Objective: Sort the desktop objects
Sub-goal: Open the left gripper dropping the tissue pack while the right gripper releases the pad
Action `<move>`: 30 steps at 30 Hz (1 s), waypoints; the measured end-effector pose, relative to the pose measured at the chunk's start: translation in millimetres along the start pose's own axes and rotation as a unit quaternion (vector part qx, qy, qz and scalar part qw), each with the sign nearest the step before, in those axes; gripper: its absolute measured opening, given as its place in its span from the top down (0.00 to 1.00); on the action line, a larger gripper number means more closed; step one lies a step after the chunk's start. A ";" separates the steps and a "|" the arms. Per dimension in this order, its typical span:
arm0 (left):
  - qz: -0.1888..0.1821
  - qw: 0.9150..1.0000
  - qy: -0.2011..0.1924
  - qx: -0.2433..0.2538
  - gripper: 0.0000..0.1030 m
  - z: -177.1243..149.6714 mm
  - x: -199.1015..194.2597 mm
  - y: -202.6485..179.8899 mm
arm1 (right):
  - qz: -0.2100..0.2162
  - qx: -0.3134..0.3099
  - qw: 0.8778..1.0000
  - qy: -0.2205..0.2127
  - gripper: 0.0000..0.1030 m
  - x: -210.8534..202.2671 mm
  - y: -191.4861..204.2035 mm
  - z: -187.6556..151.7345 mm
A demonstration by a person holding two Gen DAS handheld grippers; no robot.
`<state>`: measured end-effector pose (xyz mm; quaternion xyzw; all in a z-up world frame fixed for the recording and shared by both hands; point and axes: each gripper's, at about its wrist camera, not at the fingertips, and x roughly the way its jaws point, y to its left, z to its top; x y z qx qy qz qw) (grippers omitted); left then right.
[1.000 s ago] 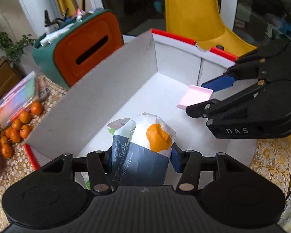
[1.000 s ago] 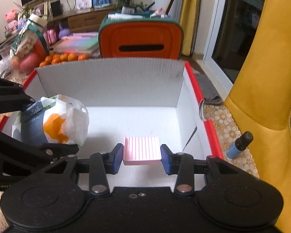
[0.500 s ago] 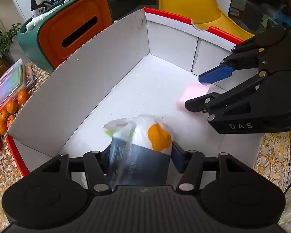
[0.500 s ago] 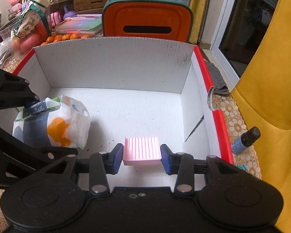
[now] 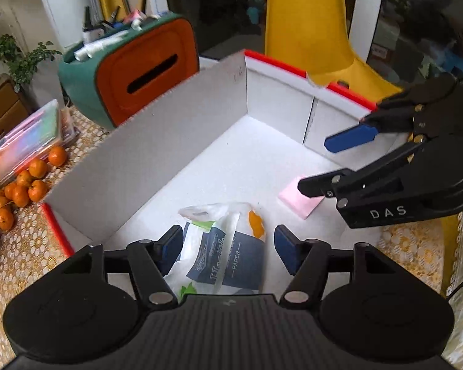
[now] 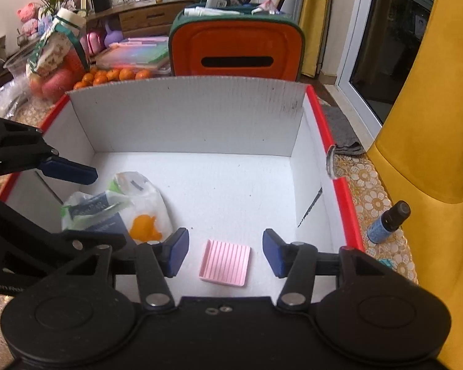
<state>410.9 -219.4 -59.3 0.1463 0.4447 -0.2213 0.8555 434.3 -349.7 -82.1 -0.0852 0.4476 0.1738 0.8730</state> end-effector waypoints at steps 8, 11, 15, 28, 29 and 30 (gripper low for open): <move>0.019 0.999 -0.045 -0.021 0.38 -10.5 -46.7 -1.4 | 0.005 0.001 1.000 -0.026 0.47 -34.8 13.5 -3.7; 0.026 0.997 -0.059 -0.030 0.38 -16.5 -67.2 -1.0 | 0.009 0.002 0.999 -0.041 0.43 -51.3 20.3 -5.3; 0.034 0.996 -0.074 -0.040 0.38 -27.1 -91.6 -0.4 | 0.011 -0.002 0.999 -0.053 0.42 -69.1 29.1 -8.9; 0.047 0.992 -0.104 -0.053 0.38 -71.9 -153.4 1.5 | 0.029 -0.012 0.996 -0.080 0.36 -114.5 68.3 -26.4; 0.047 0.992 -0.106 -0.055 0.37 -76.3 -157.4 2.2 | 0.031 -0.012 0.996 -0.082 0.35 -117.2 71.9 -27.7; 0.047 0.992 -0.107 -0.056 0.37 -79.5 -160.3 2.6 | 0.033 -0.013 0.996 -0.084 0.33 -120.3 75.8 -29.6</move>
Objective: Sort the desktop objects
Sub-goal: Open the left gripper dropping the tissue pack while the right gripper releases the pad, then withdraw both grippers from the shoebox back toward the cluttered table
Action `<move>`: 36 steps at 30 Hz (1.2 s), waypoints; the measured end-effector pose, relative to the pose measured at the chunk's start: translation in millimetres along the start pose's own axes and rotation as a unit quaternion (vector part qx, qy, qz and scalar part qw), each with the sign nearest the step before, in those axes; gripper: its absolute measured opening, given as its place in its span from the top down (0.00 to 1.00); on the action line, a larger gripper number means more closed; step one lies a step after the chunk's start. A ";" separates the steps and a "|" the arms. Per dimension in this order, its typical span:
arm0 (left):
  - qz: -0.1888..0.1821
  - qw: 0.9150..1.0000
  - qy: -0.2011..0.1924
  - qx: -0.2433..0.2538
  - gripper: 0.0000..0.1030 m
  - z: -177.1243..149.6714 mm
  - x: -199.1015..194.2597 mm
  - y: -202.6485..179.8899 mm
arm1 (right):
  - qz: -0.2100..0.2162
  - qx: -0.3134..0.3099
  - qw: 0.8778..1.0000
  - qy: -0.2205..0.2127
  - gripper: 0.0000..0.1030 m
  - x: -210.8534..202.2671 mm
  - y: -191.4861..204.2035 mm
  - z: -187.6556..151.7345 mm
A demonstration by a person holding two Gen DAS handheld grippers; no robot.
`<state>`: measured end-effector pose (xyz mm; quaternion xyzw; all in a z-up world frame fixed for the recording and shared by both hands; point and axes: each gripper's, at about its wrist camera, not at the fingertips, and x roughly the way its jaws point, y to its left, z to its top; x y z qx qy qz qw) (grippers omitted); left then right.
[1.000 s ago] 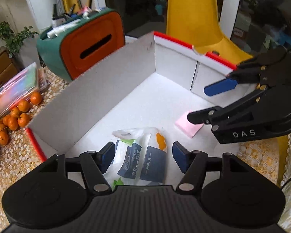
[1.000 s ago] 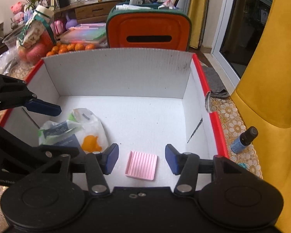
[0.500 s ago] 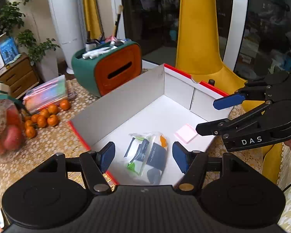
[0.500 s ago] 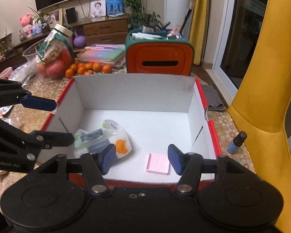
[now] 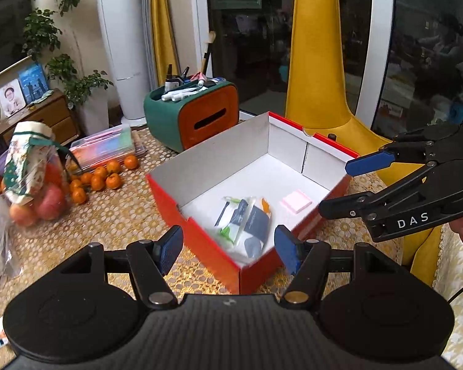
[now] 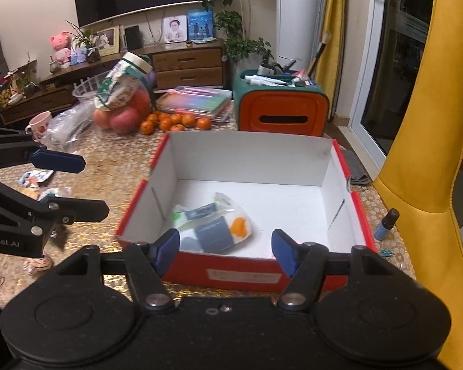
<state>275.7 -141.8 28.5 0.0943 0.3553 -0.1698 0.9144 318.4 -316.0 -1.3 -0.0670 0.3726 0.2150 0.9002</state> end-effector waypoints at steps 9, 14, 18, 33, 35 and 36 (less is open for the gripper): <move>0.015 1.000 -0.011 -0.020 0.30 -30.6 -36.3 18.2 | 0.028 -0.012 0.999 -0.020 0.22 -17.9 43.0 -10.2; 0.024 0.999 -0.016 -0.038 0.27 -51.3 -55.6 30.5 | 0.037 -0.023 0.998 -0.034 0.14 -24.9 70.4 -18.3; 0.030 0.998 -0.020 -0.055 0.25 -70.7 -71.5 42.7 | 0.040 -0.035 0.998 -0.042 0.12 -26.2 93.4 -26.3; 0.066 0.991 -0.049 -0.102 0.09 -141.3 -120.2 82.4 | 0.043 -0.076 0.994 -0.061 0.08 -25.7 172.5 -52.3; 0.066 0.990 -0.050 -0.113 0.02 -152.4 -123.9 87.7 | 0.043 -0.077 0.994 -0.060 0.08 -23.7 181.9 -54.8; 0.066 0.990 -0.050 -0.117 0.02 -157.4 -125.2 89.7 | 0.044 -0.077 0.994 -0.060 0.07 -23.0 186.3 -56.4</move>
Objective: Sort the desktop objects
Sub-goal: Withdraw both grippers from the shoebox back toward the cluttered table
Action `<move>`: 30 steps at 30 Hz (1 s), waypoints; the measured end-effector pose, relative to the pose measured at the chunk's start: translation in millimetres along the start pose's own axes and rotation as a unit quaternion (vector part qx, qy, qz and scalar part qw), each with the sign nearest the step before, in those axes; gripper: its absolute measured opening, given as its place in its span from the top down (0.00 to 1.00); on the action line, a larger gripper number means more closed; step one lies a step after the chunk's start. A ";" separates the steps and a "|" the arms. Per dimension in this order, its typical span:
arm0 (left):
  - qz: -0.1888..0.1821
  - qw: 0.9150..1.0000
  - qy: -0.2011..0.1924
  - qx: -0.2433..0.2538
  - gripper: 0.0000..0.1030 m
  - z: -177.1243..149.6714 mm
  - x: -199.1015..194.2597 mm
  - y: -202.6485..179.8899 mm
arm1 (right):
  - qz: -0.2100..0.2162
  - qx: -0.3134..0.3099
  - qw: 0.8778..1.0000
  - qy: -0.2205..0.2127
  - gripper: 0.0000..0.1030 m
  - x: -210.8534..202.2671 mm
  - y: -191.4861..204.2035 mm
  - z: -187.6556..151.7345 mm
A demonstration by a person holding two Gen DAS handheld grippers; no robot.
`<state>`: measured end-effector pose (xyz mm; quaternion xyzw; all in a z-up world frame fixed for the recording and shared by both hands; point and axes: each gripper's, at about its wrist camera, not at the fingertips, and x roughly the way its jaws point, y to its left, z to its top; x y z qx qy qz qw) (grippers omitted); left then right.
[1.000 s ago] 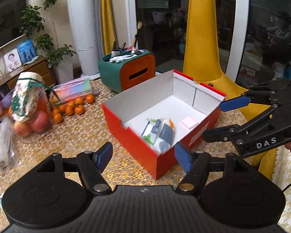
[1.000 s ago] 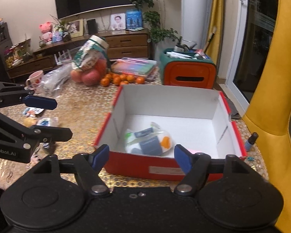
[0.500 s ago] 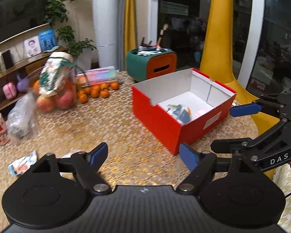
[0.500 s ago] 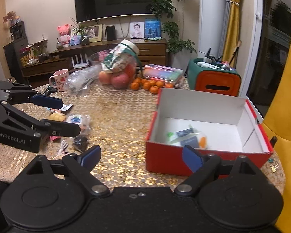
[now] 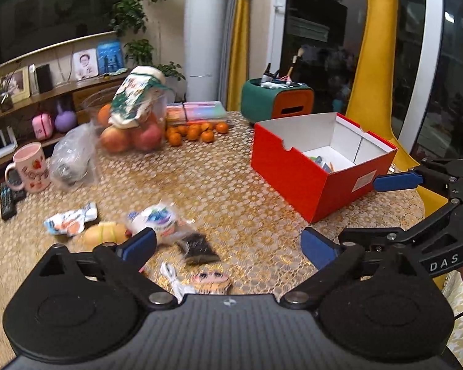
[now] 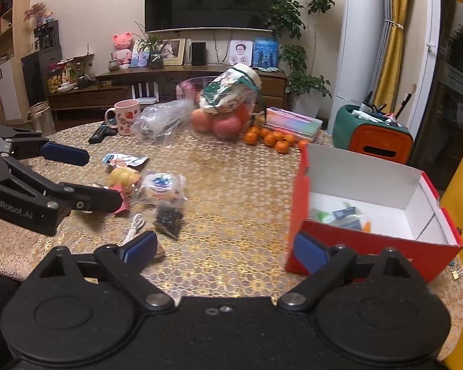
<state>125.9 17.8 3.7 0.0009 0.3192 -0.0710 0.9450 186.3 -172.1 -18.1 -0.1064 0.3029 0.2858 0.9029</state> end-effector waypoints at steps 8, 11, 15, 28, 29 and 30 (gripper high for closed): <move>0.016 0.999 -0.003 -0.028 0.00 -43.8 -8.8 28.2 | 0.001 0.017 1.000 0.008 0.07 15.3 23.4 -7.2; 0.022 0.999 0.006 -0.038 0.00 -58.1 -9.4 38.8 | -0.004 0.021 1.000 0.009 0.07 20.9 30.9 -9.9; 0.035 0.998 0.007 -0.042 0.00 -71.4 -10.0 49.3 | -0.003 0.022 1.000 0.009 0.07 27.9 38.6 -13.2; 0.059 0.997 0.011 -0.043 0.00 -102.6 6.4 67.9 | -0.004 0.017 1.000 0.023 0.07 60.0 65.8 -22.5; 0.062 0.997 0.007 -0.045 0.00 -103.3 7.5 68.7 | -0.003 0.017 1.000 0.024 0.08 63.4 66.9 -23.6; 0.062 0.997 0.006 -0.047 0.00 -103.3 8.6 69.8 | -0.002 0.017 1.000 0.025 0.08 67.2 68.5 -24.9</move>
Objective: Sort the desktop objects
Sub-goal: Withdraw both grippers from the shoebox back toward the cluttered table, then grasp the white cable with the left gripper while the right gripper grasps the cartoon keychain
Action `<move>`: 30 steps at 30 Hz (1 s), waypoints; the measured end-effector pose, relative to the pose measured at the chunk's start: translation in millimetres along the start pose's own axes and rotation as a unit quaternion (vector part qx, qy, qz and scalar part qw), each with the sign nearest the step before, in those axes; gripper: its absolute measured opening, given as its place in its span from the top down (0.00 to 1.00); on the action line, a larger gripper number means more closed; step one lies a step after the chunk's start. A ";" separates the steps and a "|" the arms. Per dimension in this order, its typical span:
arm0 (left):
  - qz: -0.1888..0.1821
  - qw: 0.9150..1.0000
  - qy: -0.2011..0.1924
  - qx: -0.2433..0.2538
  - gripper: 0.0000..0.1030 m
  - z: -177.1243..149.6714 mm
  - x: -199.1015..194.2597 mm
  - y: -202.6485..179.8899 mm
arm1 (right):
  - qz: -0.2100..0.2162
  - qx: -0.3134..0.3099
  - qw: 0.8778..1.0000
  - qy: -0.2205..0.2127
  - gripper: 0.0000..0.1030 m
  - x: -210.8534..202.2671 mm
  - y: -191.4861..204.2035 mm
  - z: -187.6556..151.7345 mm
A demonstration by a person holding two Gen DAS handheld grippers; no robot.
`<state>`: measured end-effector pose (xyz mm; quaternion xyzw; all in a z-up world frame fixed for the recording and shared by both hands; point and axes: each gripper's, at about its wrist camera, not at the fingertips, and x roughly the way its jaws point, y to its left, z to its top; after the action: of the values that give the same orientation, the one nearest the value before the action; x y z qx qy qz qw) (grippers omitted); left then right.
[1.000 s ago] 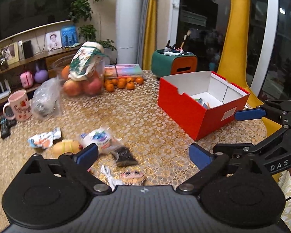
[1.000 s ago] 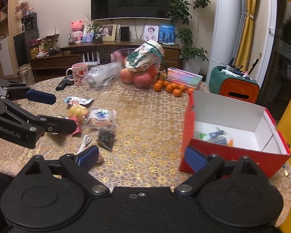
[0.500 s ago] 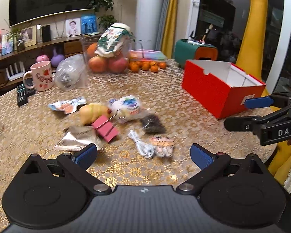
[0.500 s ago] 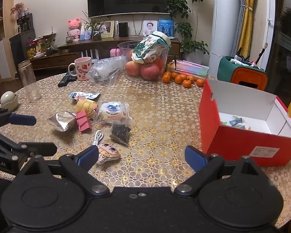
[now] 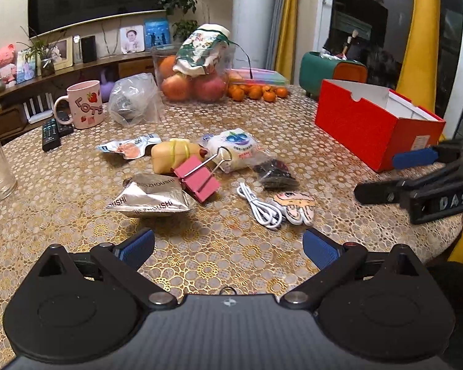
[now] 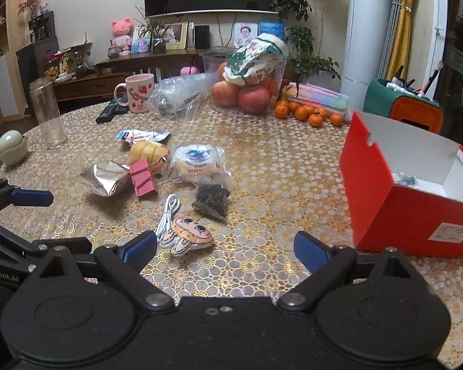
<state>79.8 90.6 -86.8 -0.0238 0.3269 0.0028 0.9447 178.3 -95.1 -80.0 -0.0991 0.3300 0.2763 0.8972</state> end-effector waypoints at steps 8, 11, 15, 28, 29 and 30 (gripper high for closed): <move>-0.013 1.000 0.001 -0.003 0.00 12.8 21.5 2.0 | 0.010 -0.021 1.000 0.016 0.10 27.5 11.8 -10.1; -0.022 1.000 0.004 -0.002 0.00 18.4 31.5 -4.0 | 0.013 -0.029 0.999 0.018 0.12 35.3 13.2 -13.2; -0.024 1.000 0.014 -0.009 0.00 25.2 47.6 -9.7 | 0.021 -0.032 0.999 0.024 0.13 45.7 12.6 -16.3; -0.021 0.997 0.044 -0.058 0.09 40.8 94.2 -9.8 | 0.042 -0.058 0.997 0.017 0.24 68.4 16.2 -19.0; -0.021 0.997 0.047 -0.061 0.11 41.1 96.6 -9.5 | 0.045 -0.060 0.997 0.016 0.24 69.5 16.1 -18.8; -0.022 0.996 0.050 -0.064 0.14 41.2 98.6 -9.1 | 0.047 -0.062 0.997 0.014 0.25 70.7 16.1 -18.7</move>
<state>182.9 82.4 -115.0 -0.0911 0.3723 0.0017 0.9236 203.7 -58.0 -139.9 -0.1431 0.3294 0.3369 0.8704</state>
